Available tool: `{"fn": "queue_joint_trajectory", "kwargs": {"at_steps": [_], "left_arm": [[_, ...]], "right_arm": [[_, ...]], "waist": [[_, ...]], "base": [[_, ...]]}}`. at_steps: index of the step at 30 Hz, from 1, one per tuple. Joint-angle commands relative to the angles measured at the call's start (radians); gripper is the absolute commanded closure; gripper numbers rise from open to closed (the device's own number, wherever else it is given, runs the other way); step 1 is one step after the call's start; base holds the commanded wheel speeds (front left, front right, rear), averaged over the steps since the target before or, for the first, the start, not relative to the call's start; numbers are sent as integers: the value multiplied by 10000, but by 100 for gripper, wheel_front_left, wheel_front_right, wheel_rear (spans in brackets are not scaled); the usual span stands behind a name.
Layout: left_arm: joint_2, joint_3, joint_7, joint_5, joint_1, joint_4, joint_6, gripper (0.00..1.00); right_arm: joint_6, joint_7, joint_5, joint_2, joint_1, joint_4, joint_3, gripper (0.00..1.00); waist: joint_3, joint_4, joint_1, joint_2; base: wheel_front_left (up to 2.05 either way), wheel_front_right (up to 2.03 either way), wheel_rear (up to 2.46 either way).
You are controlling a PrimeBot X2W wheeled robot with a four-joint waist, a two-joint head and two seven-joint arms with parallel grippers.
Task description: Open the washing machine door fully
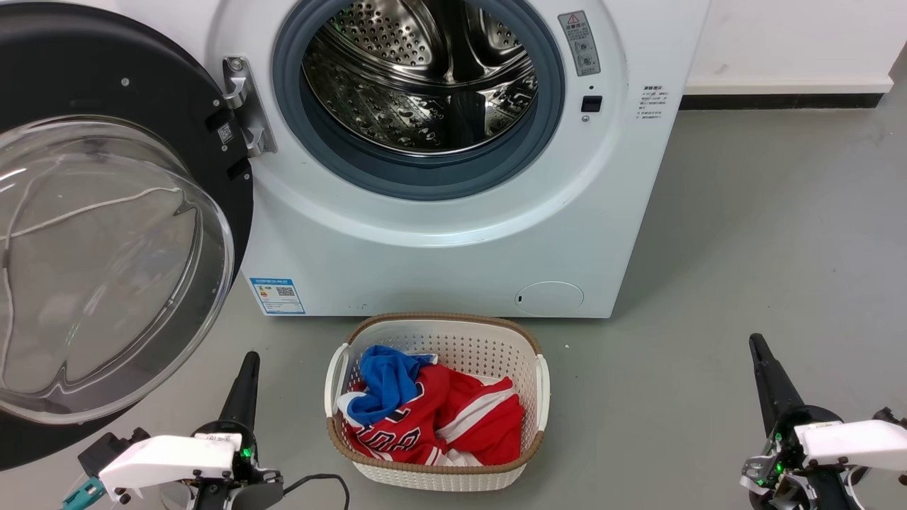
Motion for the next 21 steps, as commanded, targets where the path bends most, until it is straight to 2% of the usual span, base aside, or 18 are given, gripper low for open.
{"fn": "queue_joint_trajectory", "kwargs": {"at_steps": [1,21], "left_arm": [[-9,23,49,-179,-225,6,-50,100],[-12,173,412,-1704,-394,115,-132,100]], "right_arm": [[1,52,212,-16,-202,14,-28,100],[0,473,1582,34,-506,280,-132,100]], "waist": [[2,0,-1,0],[53,-7,-1,0]], "base": [[0,0,0],[0,0,0]]}}
